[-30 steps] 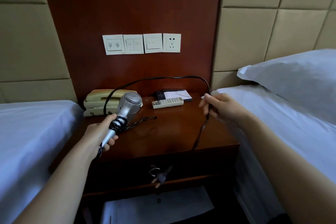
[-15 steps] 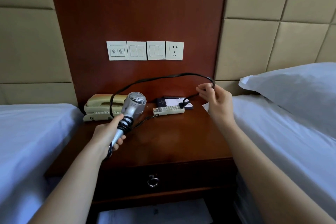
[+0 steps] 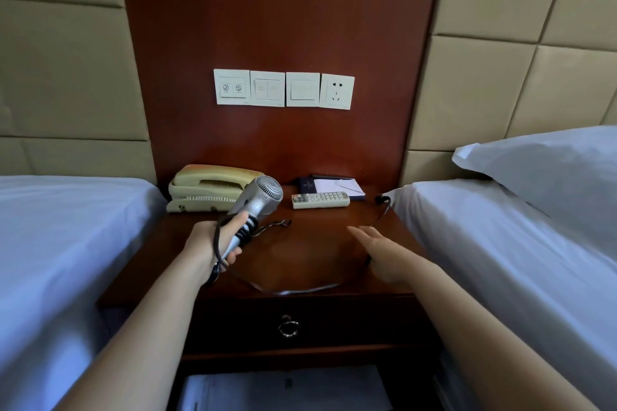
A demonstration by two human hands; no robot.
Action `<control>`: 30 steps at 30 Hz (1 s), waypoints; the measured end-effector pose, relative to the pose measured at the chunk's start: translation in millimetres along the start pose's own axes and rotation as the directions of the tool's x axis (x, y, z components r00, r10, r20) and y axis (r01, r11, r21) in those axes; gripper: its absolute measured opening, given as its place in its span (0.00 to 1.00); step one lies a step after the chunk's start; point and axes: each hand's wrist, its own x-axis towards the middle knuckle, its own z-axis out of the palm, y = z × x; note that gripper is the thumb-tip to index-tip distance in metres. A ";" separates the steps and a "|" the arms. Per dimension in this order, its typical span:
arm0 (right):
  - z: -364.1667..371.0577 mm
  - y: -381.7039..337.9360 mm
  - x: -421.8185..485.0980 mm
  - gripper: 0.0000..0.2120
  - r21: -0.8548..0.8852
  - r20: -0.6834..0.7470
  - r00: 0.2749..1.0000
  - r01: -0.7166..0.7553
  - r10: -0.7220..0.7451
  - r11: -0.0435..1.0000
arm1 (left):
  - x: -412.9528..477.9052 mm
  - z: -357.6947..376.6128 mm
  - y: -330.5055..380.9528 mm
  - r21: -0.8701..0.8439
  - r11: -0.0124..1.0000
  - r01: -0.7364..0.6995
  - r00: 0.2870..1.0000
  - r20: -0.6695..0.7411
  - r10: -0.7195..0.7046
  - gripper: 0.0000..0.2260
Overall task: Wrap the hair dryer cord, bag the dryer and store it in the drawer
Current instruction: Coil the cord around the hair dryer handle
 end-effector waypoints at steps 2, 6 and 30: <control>-2.2 -9.4 -1.7 0.41 -0.089 0.011 1.000 0.010 -0.009 0.996 | 2.3 -1.2 -2.5 -0.031 0.999 -0.006 1.000 -0.016 0.005 0.19; -1.8 -29.4 -4.1 0.36 -0.321 -0.087 0.993 -0.099 0.075 0.942 | 3.4 -2.4 -5.2 -0.020 0.999 -0.039 0.997 -0.067 0.037 0.19; 12.1 -141.7 25.8 0.24 0.963 -0.048 0.998 0.055 -0.034 0.265 | -16.9 -3.5 1.8 0.511 0.780 -0.360 0.873 -0.111 0.475 0.15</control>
